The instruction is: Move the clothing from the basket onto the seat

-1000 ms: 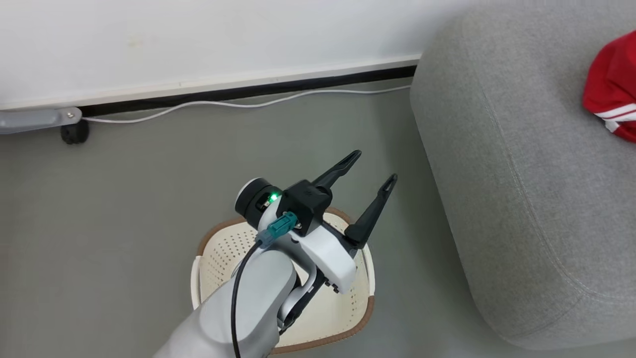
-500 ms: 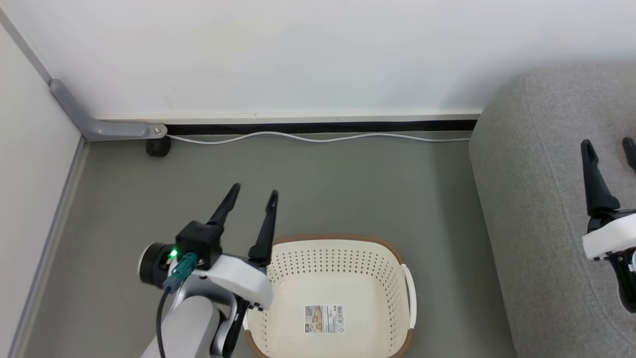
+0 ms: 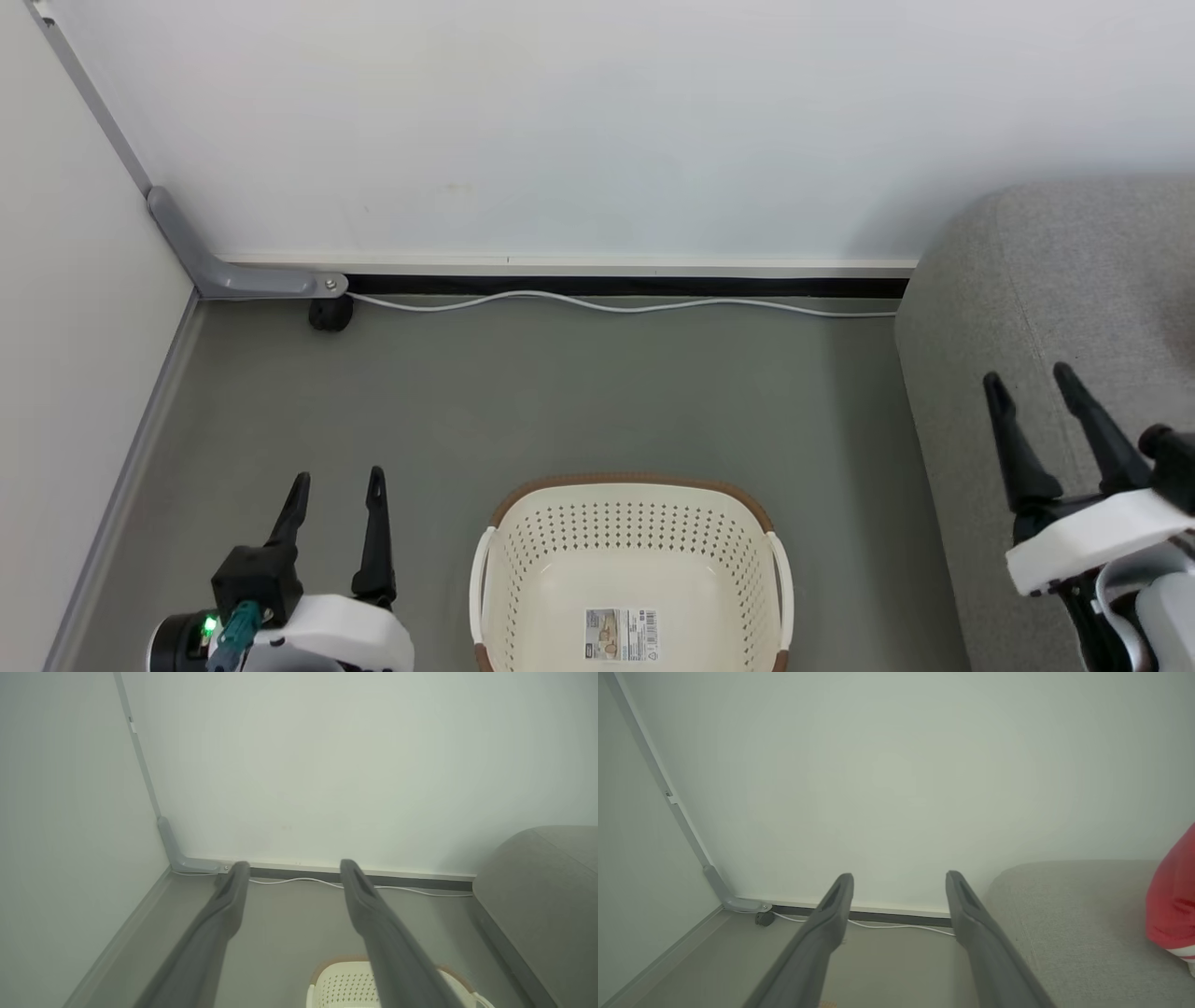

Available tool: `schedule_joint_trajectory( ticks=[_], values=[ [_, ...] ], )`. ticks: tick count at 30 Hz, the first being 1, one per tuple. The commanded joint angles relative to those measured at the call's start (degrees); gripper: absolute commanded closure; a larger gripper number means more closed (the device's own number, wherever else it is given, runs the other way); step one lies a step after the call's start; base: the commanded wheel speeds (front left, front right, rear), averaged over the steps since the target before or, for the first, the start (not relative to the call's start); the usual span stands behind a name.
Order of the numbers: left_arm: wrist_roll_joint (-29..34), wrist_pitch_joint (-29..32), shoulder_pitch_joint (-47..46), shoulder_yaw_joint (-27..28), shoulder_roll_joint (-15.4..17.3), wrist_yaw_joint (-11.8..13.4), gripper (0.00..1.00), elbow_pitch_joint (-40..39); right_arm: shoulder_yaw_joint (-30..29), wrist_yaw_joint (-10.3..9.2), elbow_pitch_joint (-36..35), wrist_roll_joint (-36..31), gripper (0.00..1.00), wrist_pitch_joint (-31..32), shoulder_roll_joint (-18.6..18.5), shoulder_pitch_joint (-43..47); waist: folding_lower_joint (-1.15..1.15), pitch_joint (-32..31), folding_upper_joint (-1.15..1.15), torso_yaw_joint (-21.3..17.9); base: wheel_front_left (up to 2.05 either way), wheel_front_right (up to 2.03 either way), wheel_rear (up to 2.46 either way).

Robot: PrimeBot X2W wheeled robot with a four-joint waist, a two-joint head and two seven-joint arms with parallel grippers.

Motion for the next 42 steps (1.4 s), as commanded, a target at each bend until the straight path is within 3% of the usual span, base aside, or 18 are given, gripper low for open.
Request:
schedule_joint_trajectory(
  ticks=[1, 14, 20, 38, 39, 42],
  values=[
    [0.60, -0.31, -0.63, 2.53, 0.44, 0.28, 0.00, -1.78, 1.07, 0.07, -1.81, -0.44, 0.00, -0.35, -0.75, 0.54, 0.00, -0.24, 0.00, -0.09, 0.00, 0.00, 0.00],
    [3.45, -0.31, 5.91, 7.89, -1.11, -0.31, 0.00, -4.46, 1.75, 0.07, -5.31, -1.79, 0.00, -0.35, 1.31, 8.58, 0.00, -2.42, 0.00, -0.99, 0.00, 0.00, 0.00],
    [2.33, -0.31, 7.24, 7.46, -1.27, -1.78, 0.00, -5.02, 0.46, 0.07, -5.08, -2.87, 0.00, -0.35, 2.23, 9.98, 0.00, -2.50, 0.00, -1.74, 0.00, 0.00, 0.00],
    [0.60, -0.31, 6.89, 5.03, -1.30, -1.07, 0.00, -5.01, -0.62, 0.07, -4.27, -3.77, 0.00, -0.35, 2.79, 9.57, 0.00, -2.02, 0.00, -2.54, 0.00, 0.00, 0.00],
    [0.67, 0.05, 8.72, 3.47, -1.57, -1.13, 1.00, -3.32, -1.37, 0.00, -3.10, -3.49, 1.00, 0.00, 3.84, 10.64, 0.00, -2.01, 0.00, -2.54, 0.00, 0.00, 0.00],
    [-0.16, 0.39, 8.97, 3.62, -1.86, -1.27, 1.00, -1.31, -1.10, -0.01, -1.63, -2.74, 1.00, 0.21, 5.14, 11.58, 0.00, -2.01, 0.00, -2.56, 0.00, 0.00, 0.00]
  ],
)
